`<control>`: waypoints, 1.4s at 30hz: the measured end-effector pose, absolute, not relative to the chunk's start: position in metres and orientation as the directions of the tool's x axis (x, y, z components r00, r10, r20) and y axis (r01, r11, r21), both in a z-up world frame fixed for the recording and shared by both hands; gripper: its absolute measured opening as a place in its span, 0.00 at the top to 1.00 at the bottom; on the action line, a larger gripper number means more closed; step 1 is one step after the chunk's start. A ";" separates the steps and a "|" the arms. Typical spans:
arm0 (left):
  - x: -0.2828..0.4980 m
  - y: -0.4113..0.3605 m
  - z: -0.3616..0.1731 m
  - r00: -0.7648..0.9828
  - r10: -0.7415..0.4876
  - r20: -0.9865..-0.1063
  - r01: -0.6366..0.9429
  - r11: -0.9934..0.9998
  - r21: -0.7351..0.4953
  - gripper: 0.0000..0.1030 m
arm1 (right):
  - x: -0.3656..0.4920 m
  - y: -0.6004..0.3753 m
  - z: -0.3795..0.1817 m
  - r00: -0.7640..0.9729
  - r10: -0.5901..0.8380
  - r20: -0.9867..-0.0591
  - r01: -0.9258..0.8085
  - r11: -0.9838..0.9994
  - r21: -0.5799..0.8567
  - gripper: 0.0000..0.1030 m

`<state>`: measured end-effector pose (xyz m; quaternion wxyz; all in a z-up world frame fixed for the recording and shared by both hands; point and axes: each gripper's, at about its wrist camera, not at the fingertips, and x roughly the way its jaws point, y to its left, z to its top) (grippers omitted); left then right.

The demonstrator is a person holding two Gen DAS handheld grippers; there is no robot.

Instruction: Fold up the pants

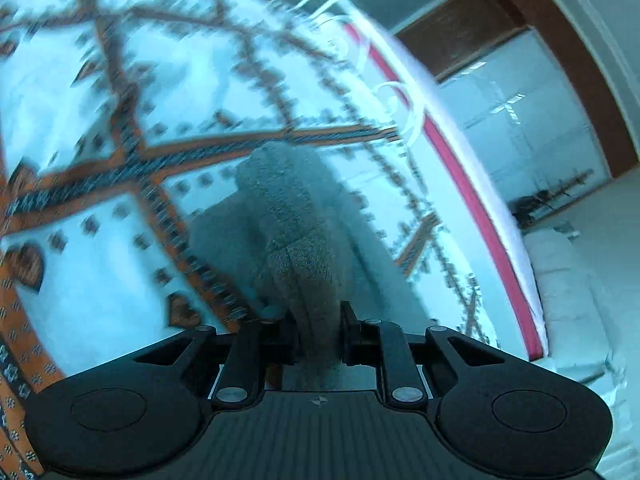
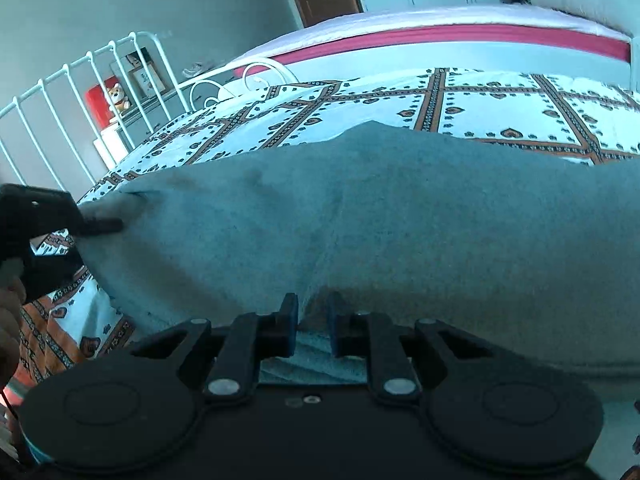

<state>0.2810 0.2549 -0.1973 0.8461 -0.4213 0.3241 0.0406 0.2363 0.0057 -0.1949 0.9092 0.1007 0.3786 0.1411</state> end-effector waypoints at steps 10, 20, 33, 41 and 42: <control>0.289 0.181 -0.124 0.856 -0.324 -0.402 0.004 0.783 -0.622 0.82 | 0.234 0.010 -0.193 0.675 0.323 -0.664 -0.203 0.946 0.254 0.93; 0.299 0.076 -0.093 0.736 -0.575 -0.357 0.308 0.754 -0.581 0.83 | 0.216 -0.040 -0.164 0.723 0.329 -0.607 -0.146 0.932 0.331 0.88; 0.262 -0.084 -0.115 0.488 -0.707 -0.512 0.578 0.701 -0.417 0.89 | 0.185 -0.204 -0.139 0.789 0.069 -0.610 0.204 0.908 0.366 0.79; 0.273 -0.051 -0.126 0.569 -0.582 -0.581 0.434 0.813 -0.389 0.89 | 0.195 -0.229 -0.152 0.811 0.256 -0.526 0.155 0.773 0.615 0.38; 0.276 -0.045 -0.128 0.587 -0.549 -0.595 0.404 0.836 -0.372 0.89 | 0.202 -0.228 -0.156 0.802 0.291 -0.522 0.148 0.748 0.647 0.37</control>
